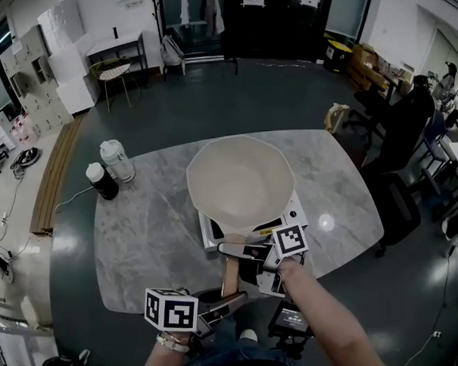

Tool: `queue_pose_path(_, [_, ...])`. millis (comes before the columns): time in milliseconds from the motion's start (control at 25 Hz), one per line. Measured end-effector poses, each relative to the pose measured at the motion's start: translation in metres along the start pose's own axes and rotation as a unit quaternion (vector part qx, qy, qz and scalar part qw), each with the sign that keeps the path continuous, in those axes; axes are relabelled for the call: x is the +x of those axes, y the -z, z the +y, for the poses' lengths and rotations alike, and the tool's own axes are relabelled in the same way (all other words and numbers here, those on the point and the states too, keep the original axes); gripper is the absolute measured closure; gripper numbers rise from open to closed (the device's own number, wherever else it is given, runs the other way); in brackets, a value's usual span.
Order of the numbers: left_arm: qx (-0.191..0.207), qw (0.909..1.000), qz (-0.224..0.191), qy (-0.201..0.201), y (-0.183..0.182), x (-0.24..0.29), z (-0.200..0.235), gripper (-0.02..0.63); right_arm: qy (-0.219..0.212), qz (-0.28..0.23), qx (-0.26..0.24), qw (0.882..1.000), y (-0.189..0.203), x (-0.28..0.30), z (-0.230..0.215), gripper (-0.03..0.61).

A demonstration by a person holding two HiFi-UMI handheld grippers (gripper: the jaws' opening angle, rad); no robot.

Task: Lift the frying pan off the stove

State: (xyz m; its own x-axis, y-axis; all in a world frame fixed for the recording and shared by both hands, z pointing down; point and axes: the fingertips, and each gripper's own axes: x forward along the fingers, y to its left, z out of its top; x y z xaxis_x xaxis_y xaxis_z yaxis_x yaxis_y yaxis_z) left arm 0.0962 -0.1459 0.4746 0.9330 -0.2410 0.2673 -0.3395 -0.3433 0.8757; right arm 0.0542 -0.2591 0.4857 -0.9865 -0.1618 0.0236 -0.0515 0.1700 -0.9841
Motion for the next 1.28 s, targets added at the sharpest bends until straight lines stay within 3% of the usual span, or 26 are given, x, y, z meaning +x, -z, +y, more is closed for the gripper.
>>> queue_pose_path(280, [0.012, 0.9998, 0.002, 0.013, 0.0, -0.003, 0.007, 0.451, 0.022, 0.001, -0.043, 0.999, 0.003, 0.006, 0.003, 0.353])
queue_pose_path(520, [0.02, 0.9996, 0.007, 0.017, -0.005, 0.001, 0.007, 0.448, 0.053, -0.012, -0.037, 0.998, 0.002, 0.004, -0.001, 0.353])
queue_pose_path(720, [0.023, 0.9996, 0.018, -0.001, -0.007, -0.003, 0.011, 0.448, 0.048, 0.005, -0.042, 0.998, -0.004, 0.008, -0.005, 0.343])
queue_pose_path(880, [0.028, 0.999, 0.032, -0.014, -0.006, -0.005, 0.015, 0.449, 0.046, 0.023, -0.013, 0.999, -0.006, 0.01, -0.011, 0.342])
queue_pose_path(1080, [0.03, 0.9985, 0.043, -0.019, -0.004, -0.006, 0.017, 0.449, 0.015, -0.001, 0.082, 0.997, -0.011, 0.01, -0.017, 0.371])
queue_pose_path(1280, [0.034, 0.9974, 0.057, -0.026, -0.003, -0.004, 0.018, 0.449, 0.018, -0.005, 0.133, 0.991, -0.013, 0.009, -0.023, 0.39])
